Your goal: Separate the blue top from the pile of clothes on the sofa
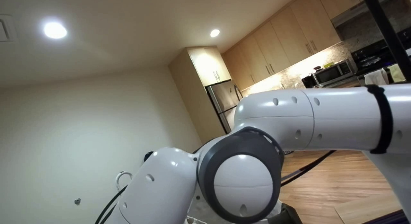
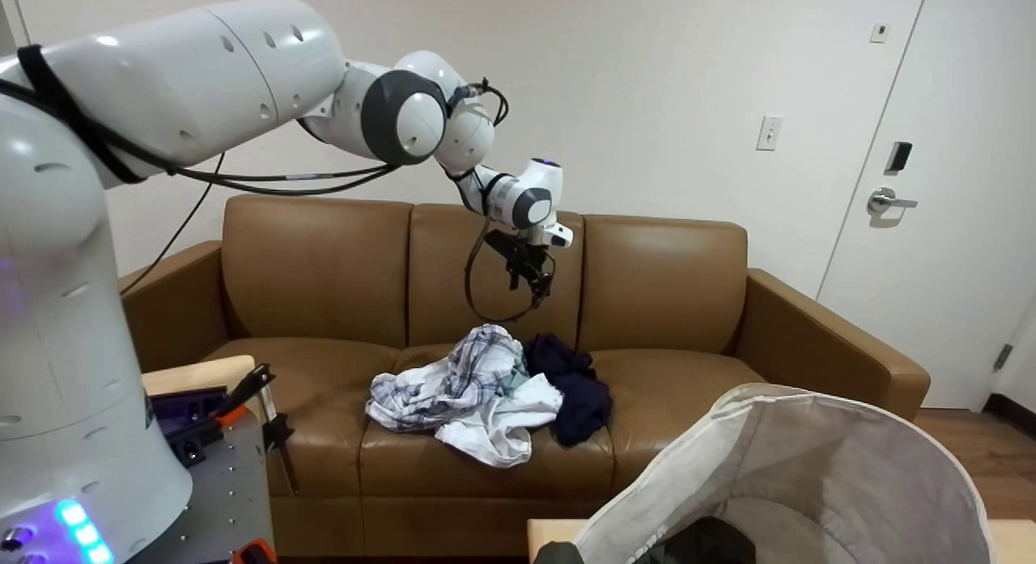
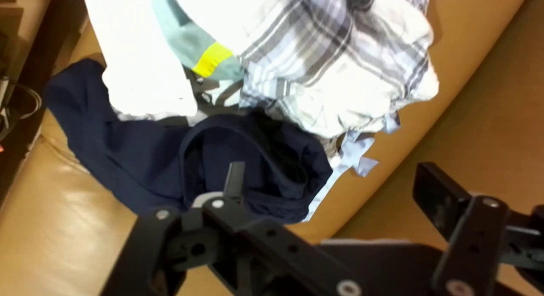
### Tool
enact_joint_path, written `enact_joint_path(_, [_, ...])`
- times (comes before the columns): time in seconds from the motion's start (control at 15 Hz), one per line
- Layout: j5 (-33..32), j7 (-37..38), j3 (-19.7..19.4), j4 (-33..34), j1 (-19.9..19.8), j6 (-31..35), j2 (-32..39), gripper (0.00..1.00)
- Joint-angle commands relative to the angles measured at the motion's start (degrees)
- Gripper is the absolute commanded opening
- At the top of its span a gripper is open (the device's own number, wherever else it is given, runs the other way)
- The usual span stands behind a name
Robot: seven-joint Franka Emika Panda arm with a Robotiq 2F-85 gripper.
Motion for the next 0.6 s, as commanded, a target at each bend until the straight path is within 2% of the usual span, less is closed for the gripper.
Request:
enact_joint_path(0.0, [1.7,-3.1,3.8,-13.4,-1.2,2.3,-5.8,1.0])
enact_joint_path(0.33, [0.7,-1.9,6.2,-26.4,-1.1,5.5,-11.5,1.0])
enact_joint_path(0.4, [1.2,-1.3,4.4,-17.2,0.8,2.6,-5.7,1.0])
enact_joint_path(0.53, [1.2,-1.3,4.7,-21.3,0.9,4.2,-7.9,1.0])
